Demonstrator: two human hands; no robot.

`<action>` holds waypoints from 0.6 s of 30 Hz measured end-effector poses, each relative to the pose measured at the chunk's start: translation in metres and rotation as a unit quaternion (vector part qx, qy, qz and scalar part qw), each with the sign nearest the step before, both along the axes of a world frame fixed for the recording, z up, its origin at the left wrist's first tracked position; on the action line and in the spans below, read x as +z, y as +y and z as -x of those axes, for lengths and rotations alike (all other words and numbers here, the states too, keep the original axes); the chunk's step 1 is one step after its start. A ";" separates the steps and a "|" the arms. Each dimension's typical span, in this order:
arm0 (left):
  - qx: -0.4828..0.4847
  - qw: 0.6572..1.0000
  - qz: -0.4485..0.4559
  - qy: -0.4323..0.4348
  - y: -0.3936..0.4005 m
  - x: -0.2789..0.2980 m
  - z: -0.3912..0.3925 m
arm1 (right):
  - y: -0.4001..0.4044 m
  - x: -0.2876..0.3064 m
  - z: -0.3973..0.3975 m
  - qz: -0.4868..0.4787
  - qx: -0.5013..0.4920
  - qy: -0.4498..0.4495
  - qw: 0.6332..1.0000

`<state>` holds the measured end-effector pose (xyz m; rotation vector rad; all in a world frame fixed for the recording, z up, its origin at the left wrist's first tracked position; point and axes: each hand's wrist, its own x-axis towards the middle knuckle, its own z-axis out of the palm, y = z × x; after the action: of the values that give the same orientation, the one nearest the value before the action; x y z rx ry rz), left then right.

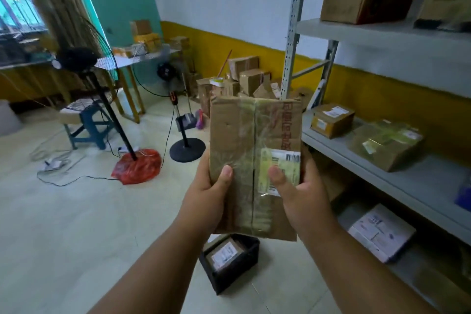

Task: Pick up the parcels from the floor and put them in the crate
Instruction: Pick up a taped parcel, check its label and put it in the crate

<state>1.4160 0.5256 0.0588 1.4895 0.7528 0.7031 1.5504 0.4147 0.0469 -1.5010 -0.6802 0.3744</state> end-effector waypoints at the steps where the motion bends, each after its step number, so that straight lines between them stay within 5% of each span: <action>1: 0.000 1.000 0.000 0.005 0.016 -0.010 -0.008 | 0.017 -0.010 -0.010 0.011 0.002 0.003 1.000; 11: 0.076 0.995 -0.008 0.070 0.174 -0.036 -0.010 | 0.202 -0.047 -0.041 0.047 0.112 -0.001 0.993; 18: 0.010 0.996 -0.004 0.087 0.265 -0.083 -0.036 | 0.273 -0.092 -0.056 0.075 0.057 0.011 0.995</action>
<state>1.4521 0.7904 -0.0242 1.5659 0.8988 0.5971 1.6066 0.6876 -0.0453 -1.6013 -0.7358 0.5385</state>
